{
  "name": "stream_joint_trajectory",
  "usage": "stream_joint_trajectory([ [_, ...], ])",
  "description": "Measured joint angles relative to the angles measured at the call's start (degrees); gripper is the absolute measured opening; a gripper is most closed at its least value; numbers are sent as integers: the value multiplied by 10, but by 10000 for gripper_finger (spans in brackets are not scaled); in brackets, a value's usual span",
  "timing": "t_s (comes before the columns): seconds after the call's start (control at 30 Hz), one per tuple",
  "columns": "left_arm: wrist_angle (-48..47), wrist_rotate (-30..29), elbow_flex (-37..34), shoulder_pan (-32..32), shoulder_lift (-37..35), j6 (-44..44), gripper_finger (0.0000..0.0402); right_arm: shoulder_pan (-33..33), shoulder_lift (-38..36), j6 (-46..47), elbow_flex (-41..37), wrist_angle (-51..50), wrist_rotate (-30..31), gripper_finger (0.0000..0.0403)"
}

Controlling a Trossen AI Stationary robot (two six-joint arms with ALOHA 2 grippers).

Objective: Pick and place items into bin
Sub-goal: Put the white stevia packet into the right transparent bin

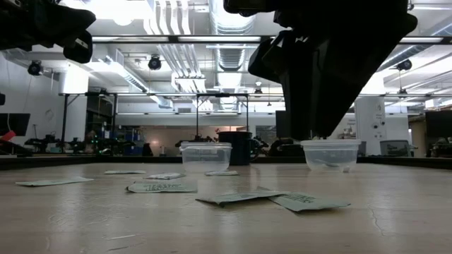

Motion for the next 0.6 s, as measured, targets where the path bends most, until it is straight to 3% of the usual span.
stream_joint_trajectory([
  [0.6,0,0,0,0,0,0,0,-2,0,-16,0,-2,-1,123],
])
